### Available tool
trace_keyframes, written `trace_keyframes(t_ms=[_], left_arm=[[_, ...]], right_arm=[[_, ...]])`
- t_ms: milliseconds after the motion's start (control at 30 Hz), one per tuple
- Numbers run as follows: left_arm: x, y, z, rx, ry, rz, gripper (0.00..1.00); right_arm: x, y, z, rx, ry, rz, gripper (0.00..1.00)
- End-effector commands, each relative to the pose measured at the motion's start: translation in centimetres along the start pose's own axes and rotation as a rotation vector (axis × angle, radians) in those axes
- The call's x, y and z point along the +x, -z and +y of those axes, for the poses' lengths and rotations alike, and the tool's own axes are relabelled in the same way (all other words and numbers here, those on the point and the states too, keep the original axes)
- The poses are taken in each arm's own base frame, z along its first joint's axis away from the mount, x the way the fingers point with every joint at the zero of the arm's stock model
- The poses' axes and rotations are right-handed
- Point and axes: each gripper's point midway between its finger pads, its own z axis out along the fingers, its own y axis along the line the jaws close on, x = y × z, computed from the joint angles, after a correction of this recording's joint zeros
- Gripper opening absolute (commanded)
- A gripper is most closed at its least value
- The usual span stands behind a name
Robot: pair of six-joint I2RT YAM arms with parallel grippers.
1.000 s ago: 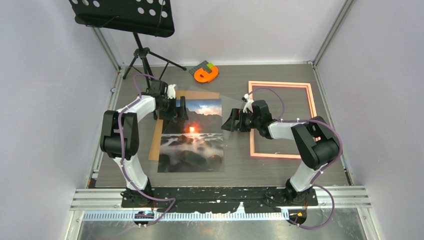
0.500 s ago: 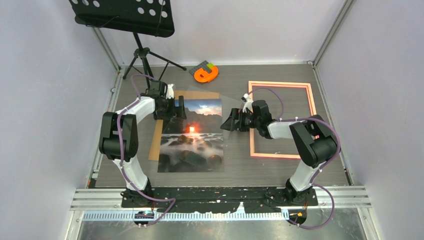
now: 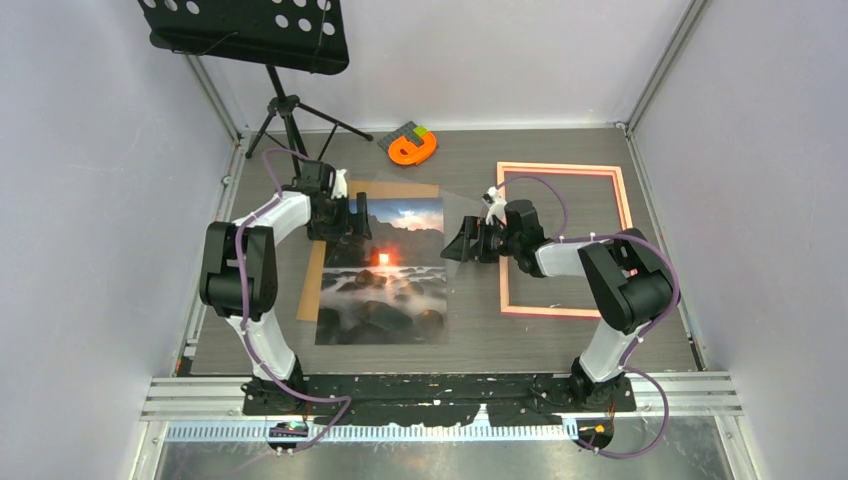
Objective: Put the photo into the frame
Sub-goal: Pick up the photo frame item at the center of the board.
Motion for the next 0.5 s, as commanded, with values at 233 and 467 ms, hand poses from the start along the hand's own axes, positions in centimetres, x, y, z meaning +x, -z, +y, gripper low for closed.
trace_keyframes(t_ms=[233,467], left_arm=[[0.5,-0.7,-0.5,0.024,0.024,0.047,1.0],[1.9,-0.8,-0.8,0.05,0.048,0.066,0.99]], right_arm=[[2.4,0.6,-2.3,0.07,-0.103,0.065,0.97],[3.4,1.1,-2.1,0.064,-0.13,0.081,0.98]])
